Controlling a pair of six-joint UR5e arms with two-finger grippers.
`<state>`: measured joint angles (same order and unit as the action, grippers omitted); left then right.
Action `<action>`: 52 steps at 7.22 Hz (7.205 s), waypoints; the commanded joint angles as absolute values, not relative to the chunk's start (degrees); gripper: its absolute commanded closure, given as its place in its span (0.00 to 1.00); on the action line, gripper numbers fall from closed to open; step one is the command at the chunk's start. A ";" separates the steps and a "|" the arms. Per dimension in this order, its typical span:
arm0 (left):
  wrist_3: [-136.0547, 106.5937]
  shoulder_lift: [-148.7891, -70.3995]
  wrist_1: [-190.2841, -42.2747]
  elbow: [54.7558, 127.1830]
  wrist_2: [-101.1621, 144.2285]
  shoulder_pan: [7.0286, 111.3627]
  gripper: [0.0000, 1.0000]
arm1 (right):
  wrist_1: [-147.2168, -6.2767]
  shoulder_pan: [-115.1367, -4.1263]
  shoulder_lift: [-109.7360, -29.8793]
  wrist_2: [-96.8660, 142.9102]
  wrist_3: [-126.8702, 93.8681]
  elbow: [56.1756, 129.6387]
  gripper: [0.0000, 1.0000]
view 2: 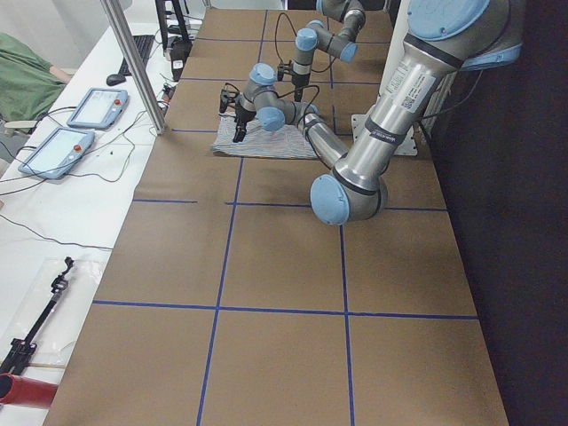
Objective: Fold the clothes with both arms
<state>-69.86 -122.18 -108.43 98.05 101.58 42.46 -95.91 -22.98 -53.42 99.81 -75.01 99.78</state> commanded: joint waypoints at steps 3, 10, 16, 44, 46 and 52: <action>-70.05 -119.00 -104.85 103.89 105.73 42.36 0.00 | -102.20 -20.22 -51.77 100.11 -69.45 96.59 0.00; -70.31 -119.09 -105.47 103.54 105.82 42.28 0.00 | -105.73 -20.04 -53.17 100.28 -64.34 96.33 0.00; -71.19 -119.53 -105.73 103.19 105.73 42.10 0.00 | -109.16 -21.80 -53.79 100.20 -59.94 97.47 0.00; -72.51 -119.27 -106.08 103.36 105.91 41.40 0.00 | -106.87 -34.78 -58.23 102.03 -37.84 97.33 0.00; -72.60 -119.36 -105.65 103.80 106.00 41.40 0.00 | -106.96 -36.99 -61.62 102.30 -35.25 100.80 0.00; -68.56 -118.30 -102.48 104.41 107.93 43.85 0.00 | -91.05 -39.72 -41.66 106.15 -41.31 78.56 0.00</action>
<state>-70.08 -118.70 -103.47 104.16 107.83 43.54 -93.74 -38.86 -42.40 104.74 -40.47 79.61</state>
